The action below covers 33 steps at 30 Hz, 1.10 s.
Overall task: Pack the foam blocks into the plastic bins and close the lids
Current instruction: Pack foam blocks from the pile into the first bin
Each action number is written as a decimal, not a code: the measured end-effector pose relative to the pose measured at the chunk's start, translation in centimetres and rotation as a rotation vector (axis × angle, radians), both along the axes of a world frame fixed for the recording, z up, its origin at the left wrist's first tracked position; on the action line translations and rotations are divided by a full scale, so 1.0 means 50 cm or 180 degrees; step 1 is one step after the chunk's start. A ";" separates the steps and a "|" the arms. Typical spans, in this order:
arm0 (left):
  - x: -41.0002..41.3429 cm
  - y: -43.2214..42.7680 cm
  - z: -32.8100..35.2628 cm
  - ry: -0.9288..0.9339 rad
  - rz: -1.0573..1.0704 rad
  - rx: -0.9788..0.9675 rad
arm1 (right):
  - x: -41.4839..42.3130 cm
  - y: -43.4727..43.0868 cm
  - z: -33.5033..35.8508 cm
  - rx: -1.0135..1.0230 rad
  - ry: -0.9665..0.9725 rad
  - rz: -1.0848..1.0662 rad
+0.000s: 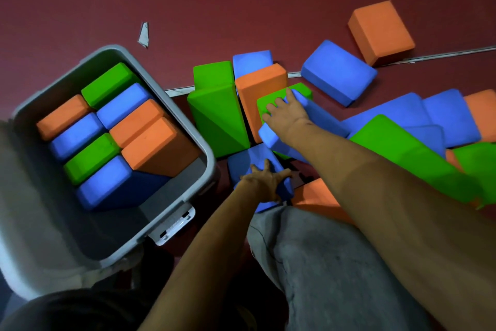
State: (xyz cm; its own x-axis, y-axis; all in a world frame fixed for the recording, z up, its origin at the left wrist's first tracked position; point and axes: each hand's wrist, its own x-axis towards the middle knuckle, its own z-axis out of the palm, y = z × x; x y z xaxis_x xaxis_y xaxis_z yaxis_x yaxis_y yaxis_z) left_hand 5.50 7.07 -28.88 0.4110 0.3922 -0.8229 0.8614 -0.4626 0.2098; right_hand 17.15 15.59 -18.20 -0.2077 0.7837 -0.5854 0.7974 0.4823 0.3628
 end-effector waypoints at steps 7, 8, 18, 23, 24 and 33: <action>0.004 -0.004 0.029 -0.0074 -0.0232 0.0108 | -0.002 -0.005 -0.004 -0.0009 -0.0005 0.0054; 0.003 -0.005 0.029 -0.0094 -0.0284 0.0152 | -0.002 -0.006 -0.002 -0.0011 -0.0013 0.0060; -0.042 -0.002 0.090 -0.0635 -0.0143 0.1327 | -0.002 -0.020 0.032 0.0140 -0.0015 -0.0135; -0.029 -0.023 0.091 -0.0644 -0.0009 0.1771 | 0.005 -0.038 0.057 0.0221 0.0127 -0.0426; -0.032 -0.027 0.086 -0.0636 0.0002 0.1911 | 0.008 -0.039 0.062 0.0234 0.0138 -0.0476; -0.097 0.017 0.146 -0.0426 0.0520 0.1830 | 0.025 -0.060 0.106 0.0444 0.0115 -0.0499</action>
